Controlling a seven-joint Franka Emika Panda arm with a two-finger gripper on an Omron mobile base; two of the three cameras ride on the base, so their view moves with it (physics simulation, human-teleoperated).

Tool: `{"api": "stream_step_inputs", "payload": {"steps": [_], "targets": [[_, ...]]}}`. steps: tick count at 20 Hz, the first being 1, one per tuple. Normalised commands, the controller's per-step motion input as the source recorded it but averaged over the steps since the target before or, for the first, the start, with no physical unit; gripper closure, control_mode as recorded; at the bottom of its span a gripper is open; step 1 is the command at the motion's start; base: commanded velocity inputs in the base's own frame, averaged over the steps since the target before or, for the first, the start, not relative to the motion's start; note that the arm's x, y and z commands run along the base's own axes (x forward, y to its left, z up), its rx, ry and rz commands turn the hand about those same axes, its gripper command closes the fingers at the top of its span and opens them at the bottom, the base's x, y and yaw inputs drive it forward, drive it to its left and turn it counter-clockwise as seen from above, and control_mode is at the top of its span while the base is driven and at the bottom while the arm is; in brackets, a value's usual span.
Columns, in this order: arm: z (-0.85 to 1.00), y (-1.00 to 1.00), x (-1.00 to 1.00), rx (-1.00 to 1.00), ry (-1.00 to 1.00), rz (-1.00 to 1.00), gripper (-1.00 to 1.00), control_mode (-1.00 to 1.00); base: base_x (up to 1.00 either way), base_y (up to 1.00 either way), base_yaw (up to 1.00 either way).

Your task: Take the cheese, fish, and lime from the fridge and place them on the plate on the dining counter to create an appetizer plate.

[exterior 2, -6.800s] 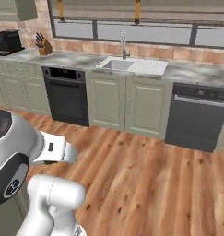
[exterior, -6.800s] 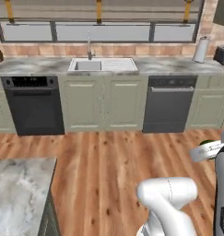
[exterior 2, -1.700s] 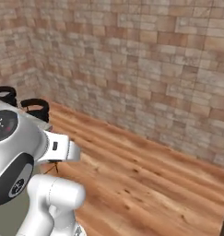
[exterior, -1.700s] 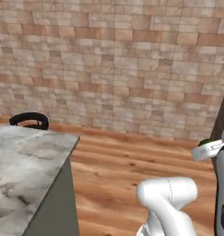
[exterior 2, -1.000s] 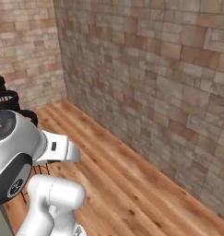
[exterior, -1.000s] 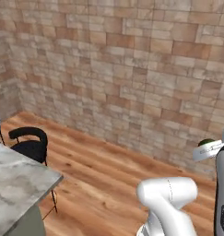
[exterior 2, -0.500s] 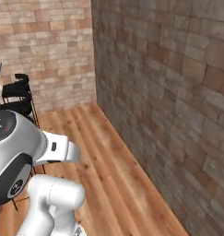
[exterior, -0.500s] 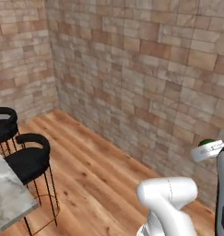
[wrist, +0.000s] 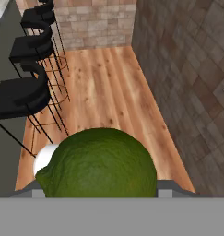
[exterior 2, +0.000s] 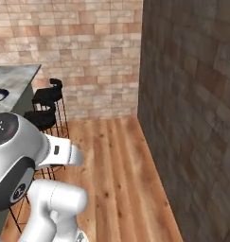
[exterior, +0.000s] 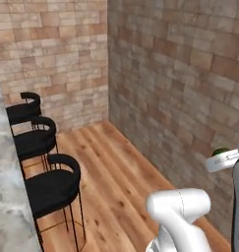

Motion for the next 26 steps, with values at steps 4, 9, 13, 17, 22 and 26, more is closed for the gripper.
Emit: {"api": "stream_step_inputs", "payload": {"steps": [4, 9, 13, 17, 22, 26], "targets": [[0.00, 0.00, 0.00, 0.00, 0.00, 0.00, 1.00, 1.00, 1.00, -0.01, 0.43], [0.00, 0.00, 0.00, 0.00, 0.00, 0.00, 1.00, 1.00, 1.00, -0.23, 0.43], [0.00, 0.00, 0.00, 0.00, 0.00, 0.00, 1.00, 1.00, 1.00, -0.46, 0.43], [0.00, 0.00, 0.00, 0.00, 0.00, 0.00, 1.00, 1.00, 1.00, -0.46, 0.43], [0.00, 0.00, 0.00, 0.00, 0.00, 0.00, 1.00, 1.00, 1.00, -0.18, 0.44], [0.00, 0.00, 0.00, 0.00, 0.00, 0.00, 1.00, 1.00, 1.00, 0.00, 0.49]]}}
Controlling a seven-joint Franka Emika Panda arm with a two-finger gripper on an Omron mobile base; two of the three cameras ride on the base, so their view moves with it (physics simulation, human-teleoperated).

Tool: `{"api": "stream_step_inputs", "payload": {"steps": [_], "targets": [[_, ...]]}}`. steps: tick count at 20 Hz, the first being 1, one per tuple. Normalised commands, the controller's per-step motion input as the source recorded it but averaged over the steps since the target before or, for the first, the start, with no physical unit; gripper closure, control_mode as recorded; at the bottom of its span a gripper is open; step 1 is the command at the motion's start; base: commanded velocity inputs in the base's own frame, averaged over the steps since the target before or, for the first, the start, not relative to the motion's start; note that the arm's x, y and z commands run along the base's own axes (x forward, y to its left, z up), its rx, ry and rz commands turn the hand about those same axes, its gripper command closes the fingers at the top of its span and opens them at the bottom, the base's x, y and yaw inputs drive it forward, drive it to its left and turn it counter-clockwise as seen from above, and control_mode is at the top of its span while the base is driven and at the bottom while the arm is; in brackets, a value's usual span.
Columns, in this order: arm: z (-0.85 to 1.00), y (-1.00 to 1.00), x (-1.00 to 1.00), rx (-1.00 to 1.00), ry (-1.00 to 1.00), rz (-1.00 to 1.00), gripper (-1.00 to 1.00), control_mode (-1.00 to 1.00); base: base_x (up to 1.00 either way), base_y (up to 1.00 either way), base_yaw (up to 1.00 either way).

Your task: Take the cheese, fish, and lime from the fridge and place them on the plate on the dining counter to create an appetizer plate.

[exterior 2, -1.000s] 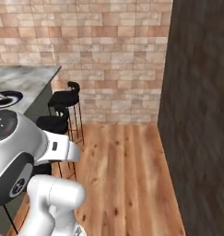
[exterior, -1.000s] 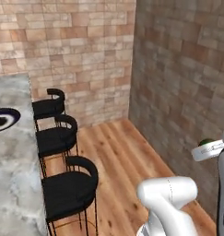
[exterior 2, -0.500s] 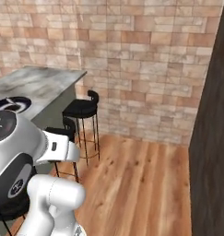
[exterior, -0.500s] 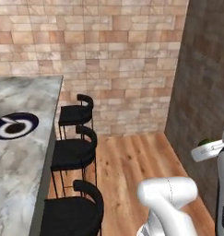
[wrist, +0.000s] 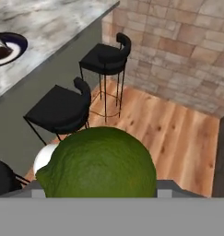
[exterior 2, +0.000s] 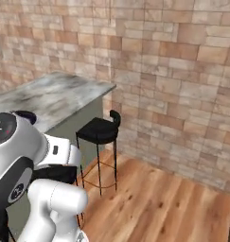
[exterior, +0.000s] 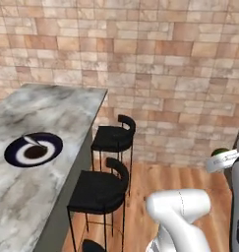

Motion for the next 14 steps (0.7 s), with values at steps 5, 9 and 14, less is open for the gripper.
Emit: {"api": "stream_step_inputs", "payload": {"steps": [5, 9, 14], "targets": [[0.00, 0.00, 0.00, 0.00, 0.00, 0.00, 1.00, 1.00, 0.97, 0.00, 0.56], [0.00, 0.00, 0.00, 0.00, 0.00, 0.00, 1.00, 1.00, 0.64, 0.08, 0.58], [0.00, 0.00, 0.00, 0.00, 0.00, 0.00, 1.00, 1.00, 0.48, 0.31, 0.59]]}}
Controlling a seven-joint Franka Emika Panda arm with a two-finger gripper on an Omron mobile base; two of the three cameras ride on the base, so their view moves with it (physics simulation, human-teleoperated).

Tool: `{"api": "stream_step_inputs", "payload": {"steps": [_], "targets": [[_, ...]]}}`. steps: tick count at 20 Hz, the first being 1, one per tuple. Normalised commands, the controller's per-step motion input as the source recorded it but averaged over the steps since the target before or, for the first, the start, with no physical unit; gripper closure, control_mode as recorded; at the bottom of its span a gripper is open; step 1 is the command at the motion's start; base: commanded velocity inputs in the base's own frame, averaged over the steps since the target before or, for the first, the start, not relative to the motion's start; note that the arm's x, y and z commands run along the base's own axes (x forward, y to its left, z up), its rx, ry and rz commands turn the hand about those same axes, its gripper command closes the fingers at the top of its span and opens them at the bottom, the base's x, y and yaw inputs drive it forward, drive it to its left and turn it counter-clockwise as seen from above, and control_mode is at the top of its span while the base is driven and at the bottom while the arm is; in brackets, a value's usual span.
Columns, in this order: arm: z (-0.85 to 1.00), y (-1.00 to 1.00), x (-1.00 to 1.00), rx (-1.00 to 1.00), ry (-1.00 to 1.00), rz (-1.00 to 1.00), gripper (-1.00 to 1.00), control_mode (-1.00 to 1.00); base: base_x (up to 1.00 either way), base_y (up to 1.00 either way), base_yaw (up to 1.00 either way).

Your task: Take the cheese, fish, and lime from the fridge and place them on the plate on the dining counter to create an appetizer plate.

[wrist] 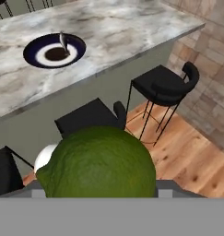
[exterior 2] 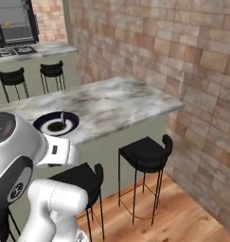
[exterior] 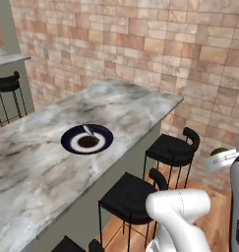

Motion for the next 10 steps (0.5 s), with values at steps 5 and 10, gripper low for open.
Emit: {"api": "stream_step_inputs", "payload": {"steps": [5, 10], "targets": [[0.00, 0.00, 0.00, 0.00, 0.00, 0.00, 1.00, 1.00, 0.76, 0.36, 0.56], [0.00, 0.00, 0.00, 0.00, 0.00, 0.00, 1.00, 1.00, 0.91, 0.27, 0.39]]}}
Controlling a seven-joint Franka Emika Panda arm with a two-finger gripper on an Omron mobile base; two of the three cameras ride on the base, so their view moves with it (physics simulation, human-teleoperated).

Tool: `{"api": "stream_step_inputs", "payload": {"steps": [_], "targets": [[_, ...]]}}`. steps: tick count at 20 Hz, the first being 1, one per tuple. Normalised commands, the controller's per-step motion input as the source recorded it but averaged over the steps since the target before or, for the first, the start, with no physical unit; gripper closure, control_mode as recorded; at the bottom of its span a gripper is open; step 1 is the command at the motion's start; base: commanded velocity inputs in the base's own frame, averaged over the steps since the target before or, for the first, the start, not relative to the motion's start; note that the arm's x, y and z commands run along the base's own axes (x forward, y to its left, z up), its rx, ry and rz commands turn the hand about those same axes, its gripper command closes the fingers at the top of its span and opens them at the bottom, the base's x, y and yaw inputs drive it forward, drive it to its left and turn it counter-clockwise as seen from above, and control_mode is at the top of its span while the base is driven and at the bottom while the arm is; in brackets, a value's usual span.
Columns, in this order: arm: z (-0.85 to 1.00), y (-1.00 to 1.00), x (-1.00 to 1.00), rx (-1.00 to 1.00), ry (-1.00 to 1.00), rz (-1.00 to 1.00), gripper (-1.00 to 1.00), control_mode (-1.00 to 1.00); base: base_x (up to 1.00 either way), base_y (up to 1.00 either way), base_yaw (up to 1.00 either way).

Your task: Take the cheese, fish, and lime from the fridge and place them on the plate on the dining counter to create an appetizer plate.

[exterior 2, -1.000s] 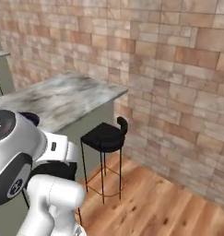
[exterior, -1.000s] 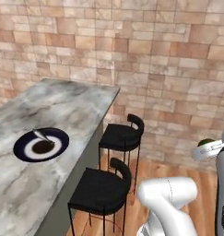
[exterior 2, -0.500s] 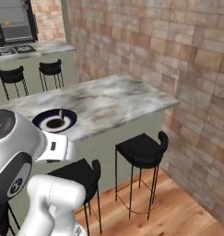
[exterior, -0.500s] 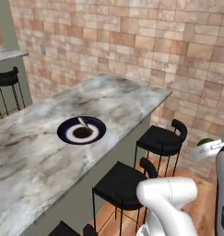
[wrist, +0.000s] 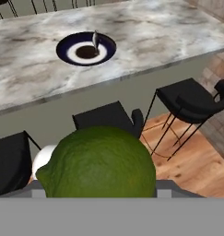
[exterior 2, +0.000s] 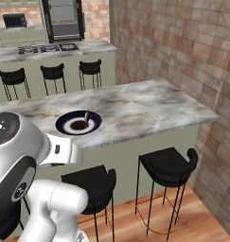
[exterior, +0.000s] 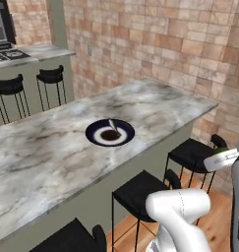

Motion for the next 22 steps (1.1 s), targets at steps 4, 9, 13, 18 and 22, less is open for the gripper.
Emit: {"api": "stream_step_inputs", "payload": {"steps": [4, 9, 13, 18, 22], "targets": [[0.00, 0.00, 0.00, 0.00, 0.00, 0.00, 1.00, 1.00, 0.47, 0.28, 0.05], [0.00, 0.00, 0.00, 0.00, 0.00, 0.00, 1.00, 1.00, 0.39, 0.37, -0.01], [-0.01, 0.11, 0.09, 0.00, 0.00, -0.02, 1.00, -1.00, 0.26, 0.26, -0.05], [-0.01, 0.65, 0.53, 0.00, 0.04, 0.00, 1.00, -1.00, 0.00, 0.00, 0.00], [0.00, 0.74, 0.67, 0.00, 0.08, 0.00, 1.00, -1.00, 0.00, 0.00, 0.00]]}}
